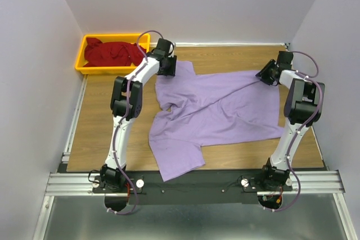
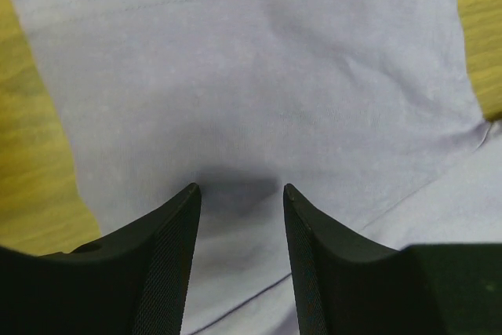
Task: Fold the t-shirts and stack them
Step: Flatten the tshirt out
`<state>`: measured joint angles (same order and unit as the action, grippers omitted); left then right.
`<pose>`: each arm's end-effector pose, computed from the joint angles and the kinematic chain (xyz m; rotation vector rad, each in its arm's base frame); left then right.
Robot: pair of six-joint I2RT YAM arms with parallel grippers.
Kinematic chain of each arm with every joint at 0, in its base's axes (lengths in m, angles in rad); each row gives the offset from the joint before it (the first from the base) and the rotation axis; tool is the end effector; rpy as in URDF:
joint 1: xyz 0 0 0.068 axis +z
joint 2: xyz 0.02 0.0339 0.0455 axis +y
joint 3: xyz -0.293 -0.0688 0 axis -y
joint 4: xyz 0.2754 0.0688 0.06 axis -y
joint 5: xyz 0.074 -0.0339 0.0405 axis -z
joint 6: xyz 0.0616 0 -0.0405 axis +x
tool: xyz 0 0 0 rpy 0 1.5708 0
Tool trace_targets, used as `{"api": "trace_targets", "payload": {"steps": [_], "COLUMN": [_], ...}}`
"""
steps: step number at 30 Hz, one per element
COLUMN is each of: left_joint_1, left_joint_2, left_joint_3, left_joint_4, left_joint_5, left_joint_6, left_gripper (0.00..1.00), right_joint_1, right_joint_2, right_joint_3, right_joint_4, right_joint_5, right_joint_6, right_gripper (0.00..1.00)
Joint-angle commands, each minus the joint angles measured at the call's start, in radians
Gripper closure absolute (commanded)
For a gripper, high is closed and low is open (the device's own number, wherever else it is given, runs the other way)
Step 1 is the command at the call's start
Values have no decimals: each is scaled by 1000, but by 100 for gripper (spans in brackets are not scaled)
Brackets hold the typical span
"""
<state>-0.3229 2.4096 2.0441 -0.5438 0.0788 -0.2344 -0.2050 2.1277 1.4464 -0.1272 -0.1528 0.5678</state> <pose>0.5672 -0.1949 0.1601 0.1448 2.5025 -0.3317 0.5107 -0.0966 0.1378 0.8345 2.2462 0.3535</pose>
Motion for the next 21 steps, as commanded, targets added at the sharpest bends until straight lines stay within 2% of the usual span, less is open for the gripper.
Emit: {"api": "trace_targets", "payload": {"steps": [1,5,9,13,14,15,17,21], "left_joint_1": [-7,-4,7,8,8,8,8,8], "left_joint_2": [94,100,-13,-252,-253,-336,-474,-711], "left_joint_3": [135,168,75,-128,-162,-227,-300,-555], "left_joint_4": [-91,-21,149,339,363,381,445,530], "left_joint_5": [22,33,39,-13,-25,-37,-71,-174], "left_joint_6": [38,27,-17,-37,-40,-39,-37,-31], "left_gripper": [46,45,43,39,39,37,35,30], "right_joint_1": [-7,1,55,197,231,265,362,519], "right_joint_2": [67,26,-63,-140,-144,-144,-126,-48], "right_joint_3": [12,35,28,22,25,29,54,100], "right_joint_4": [-65,-60,-57,-49,-48,-42,-31,6], "right_joint_5": [41,-40,-122,-211,-221,-256,-301,-347], "right_joint_6": [-20,-92,-144,-164,-164,-154,-140,-89], "right_gripper": [52,51,50,50,50,50,50,50]}}
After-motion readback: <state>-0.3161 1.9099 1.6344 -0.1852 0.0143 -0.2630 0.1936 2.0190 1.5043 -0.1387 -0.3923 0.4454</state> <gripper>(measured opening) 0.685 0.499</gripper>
